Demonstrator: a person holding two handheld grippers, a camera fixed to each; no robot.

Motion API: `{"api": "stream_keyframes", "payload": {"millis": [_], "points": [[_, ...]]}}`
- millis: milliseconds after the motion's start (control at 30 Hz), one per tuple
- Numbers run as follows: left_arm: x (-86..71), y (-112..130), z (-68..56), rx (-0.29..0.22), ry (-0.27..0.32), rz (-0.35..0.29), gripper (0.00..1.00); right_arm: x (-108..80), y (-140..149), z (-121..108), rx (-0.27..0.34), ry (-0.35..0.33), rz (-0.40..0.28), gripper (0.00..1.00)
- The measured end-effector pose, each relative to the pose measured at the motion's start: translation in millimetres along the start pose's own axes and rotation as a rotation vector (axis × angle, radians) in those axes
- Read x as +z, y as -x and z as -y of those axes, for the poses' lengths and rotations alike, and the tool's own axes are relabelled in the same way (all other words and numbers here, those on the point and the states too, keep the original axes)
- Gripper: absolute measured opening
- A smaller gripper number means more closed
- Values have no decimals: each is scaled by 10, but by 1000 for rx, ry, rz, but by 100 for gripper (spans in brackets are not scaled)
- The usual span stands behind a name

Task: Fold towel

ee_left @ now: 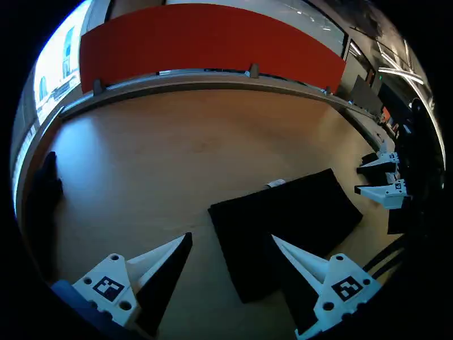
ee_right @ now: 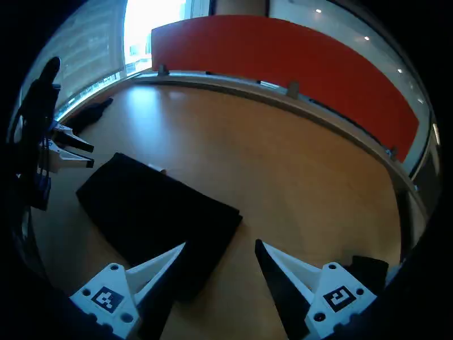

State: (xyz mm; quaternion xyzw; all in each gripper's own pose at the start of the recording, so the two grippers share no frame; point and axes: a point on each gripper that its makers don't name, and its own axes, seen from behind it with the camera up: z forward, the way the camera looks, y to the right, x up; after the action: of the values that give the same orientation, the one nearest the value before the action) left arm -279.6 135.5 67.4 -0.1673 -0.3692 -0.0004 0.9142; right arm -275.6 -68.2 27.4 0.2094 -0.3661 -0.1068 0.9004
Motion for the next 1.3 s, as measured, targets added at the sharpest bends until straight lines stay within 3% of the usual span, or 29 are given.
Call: {"api": "stream_keyframes", "payload": {"millis": [800, 1300], "points": [[-421, 387, -42, -9, -29, 10, 93, -371, 230, 93, 15, 1, -4, 85], [-624, 489, 37, -28, -70, -1, 93, -389, 221, 161, -27, -33, -11, 85]]}}
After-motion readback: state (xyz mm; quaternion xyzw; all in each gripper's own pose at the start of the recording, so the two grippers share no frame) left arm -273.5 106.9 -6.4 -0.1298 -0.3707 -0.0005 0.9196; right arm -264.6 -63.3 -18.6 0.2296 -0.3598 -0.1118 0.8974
